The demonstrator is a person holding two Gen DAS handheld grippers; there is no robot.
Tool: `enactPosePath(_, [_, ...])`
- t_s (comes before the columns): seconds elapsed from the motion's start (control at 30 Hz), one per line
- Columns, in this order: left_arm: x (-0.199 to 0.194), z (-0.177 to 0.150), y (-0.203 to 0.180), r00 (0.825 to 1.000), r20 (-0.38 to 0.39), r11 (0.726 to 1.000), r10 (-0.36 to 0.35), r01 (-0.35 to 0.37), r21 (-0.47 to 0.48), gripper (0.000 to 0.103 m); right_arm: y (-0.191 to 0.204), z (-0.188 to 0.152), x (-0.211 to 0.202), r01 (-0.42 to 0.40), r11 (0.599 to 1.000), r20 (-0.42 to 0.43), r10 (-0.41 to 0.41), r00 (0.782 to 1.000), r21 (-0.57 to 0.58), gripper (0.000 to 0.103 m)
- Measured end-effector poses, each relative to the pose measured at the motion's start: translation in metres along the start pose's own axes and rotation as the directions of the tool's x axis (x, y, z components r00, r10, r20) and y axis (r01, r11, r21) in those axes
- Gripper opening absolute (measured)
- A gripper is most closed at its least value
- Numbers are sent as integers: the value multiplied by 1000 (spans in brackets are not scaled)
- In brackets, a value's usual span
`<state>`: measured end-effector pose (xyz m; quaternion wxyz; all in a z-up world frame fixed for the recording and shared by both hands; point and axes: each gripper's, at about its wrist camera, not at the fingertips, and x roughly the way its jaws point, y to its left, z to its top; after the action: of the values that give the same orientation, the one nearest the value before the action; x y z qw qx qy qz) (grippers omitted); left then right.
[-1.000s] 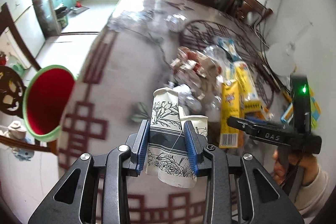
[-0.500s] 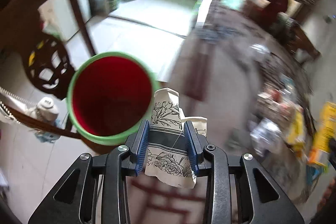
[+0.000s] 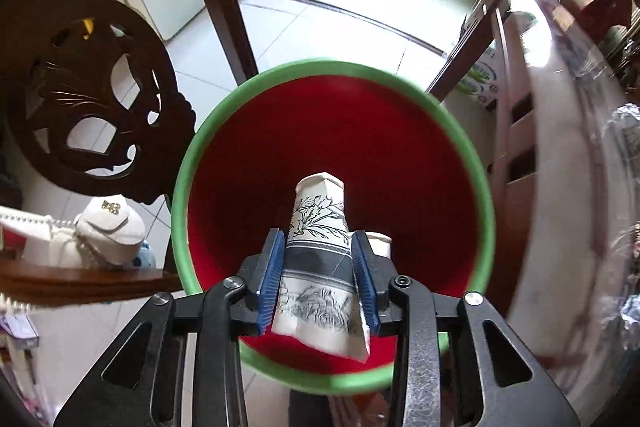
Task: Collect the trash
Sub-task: 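Carry the cup and carton to the red bin and release both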
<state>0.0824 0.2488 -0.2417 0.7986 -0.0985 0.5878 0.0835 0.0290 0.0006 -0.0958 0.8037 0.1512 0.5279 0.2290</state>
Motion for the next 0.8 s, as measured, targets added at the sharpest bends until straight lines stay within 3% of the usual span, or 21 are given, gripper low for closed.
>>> enactPosePath(0.03, [2,1,3,1000,-8,1000,-4,4,0,46,6,4,16,-1,1000,-21,0,1000,-9,60])
enactPosePath(0.1, [-3,2,9,999,1,999,-33,33,5,69,25,13,52,-1,999,-73,-2,997,-41,60])
enactPosePath(0.13, [-7,2,12,999,10,999,-42,41,10,72,30,14,64,-2,999,-89,-3,996,-53,60])
enactPosePath(0.3, [-32,4,31,997,59,999,-47,45,28,77,49,16,131,14,994,-179,-33,983,-106,61])
enactPosePath(0.43, [-46,2,48,995,90,999,-44,42,32,78,52,16,161,22,996,-228,-43,973,-91,62])
enactPosePath(0.53, [-55,4,51,992,117,998,-47,43,40,78,48,16,160,56,995,-215,-72,974,-81,63])
enactPosePath(0.63, [-65,7,38,988,142,996,-61,51,73,78,46,17,135,92,993,-144,-103,984,-80,63])
enactPosePath(0.8, [-86,8,-1,977,175,985,-120,95,146,80,18,13,43,195,978,20,-194,981,-72,66])
